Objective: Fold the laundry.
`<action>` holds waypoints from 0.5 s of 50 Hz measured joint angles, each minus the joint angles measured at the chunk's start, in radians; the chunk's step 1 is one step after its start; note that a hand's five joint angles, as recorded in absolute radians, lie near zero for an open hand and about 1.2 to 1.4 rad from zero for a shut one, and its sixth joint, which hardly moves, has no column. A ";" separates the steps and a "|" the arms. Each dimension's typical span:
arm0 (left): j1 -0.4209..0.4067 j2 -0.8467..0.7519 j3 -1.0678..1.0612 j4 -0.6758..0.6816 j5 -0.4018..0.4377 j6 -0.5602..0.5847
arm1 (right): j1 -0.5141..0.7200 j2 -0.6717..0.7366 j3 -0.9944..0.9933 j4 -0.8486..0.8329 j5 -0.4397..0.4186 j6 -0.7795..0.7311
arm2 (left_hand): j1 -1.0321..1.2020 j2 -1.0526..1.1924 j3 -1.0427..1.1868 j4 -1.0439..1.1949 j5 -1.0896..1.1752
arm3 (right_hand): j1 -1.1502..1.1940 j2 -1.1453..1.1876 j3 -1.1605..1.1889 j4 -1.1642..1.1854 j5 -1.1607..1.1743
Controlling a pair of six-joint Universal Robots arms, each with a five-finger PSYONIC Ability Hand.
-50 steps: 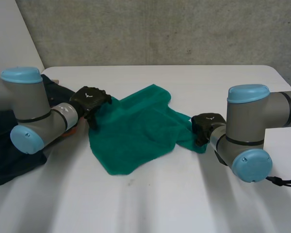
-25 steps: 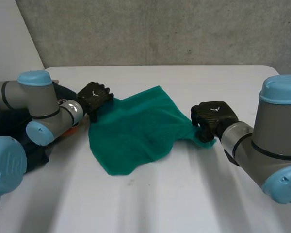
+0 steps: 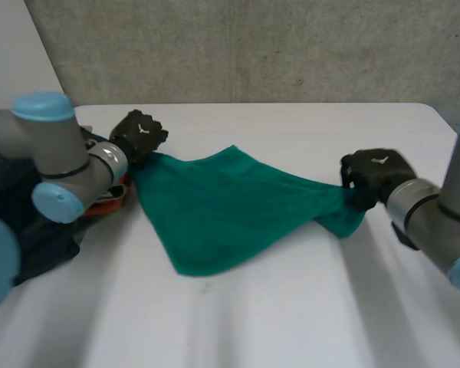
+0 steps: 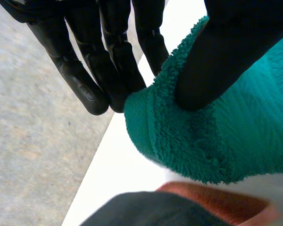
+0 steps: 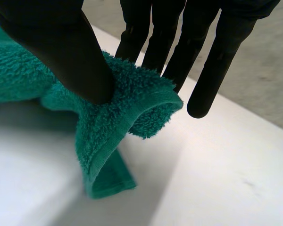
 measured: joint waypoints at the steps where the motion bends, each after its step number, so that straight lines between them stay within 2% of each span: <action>1: -0.002 0.062 -0.064 0.006 0.001 -0.019 | -0.008 -0.002 -0.004 0.000 0.000 -0.001 | 0.000 0.000 0.000 0.000 0.000 | 0.000 0.000 0.000 0.000 0.000; 7: -0.015 0.386 -0.392 0.031 0.008 -0.165 | -0.093 -0.002 -0.099 -0.014 -0.003 -0.008 | 0.000 0.003 0.004 0.001 0.000 | 0.000 0.000 0.000 0.002 0.000; 9: -0.018 0.447 -0.449 0.034 0.007 -0.200 | -0.104 0.005 -0.126 -0.023 -0.004 -0.011 | 0.000 0.003 0.004 0.001 0.000 | 0.000 0.000 0.000 0.002 0.000; 10: -0.024 0.535 -0.529 0.039 0.007 -0.257 | -0.114 0.023 -0.174 -0.048 -0.007 -0.016 | 0.000 0.003 0.006 0.004 0.000 | 0.000 0.000 0.000 0.004 0.000; 14: -0.036 0.678 -0.652 0.056 0.004 -0.371 | -0.114 0.085 -0.283 -0.134 -0.013 -0.026 | 0.000 0.003 0.006 0.004 0.000 | 0.000 0.000 0.000 0.004 0.000; 17: -0.044 0.732 -0.702 0.070 0.003 -0.432 | -0.100 0.136 -0.347 -0.202 -0.019 -0.027 | 0.000 0.003 0.006 0.004 0.000 | 0.000 0.000 0.000 0.004 0.000; 22: -0.071 0.780 -0.784 0.092 -0.011 -0.557 | -0.037 0.312 -0.482 -0.364 -0.067 -0.018 | 0.000 0.003 0.006 0.004 0.000 | 0.000 0.000 0.000 0.004 0.000; 23: -0.075 0.779 -0.793 0.094 -0.015 -0.572 | -0.025 0.345 -0.501 -0.385 -0.080 -0.016 | 0.000 0.003 0.006 0.004 0.000 | -0.022 -0.044 -0.050 -0.047 -0.037; 25: -0.085 0.772 -0.809 0.095 -0.026 -0.594 | -0.003 0.411 -0.536 -0.412 -0.109 -0.011 | 0.000 0.003 0.006 0.004 0.000 | -0.314 -0.334 -0.332 -0.325 -0.319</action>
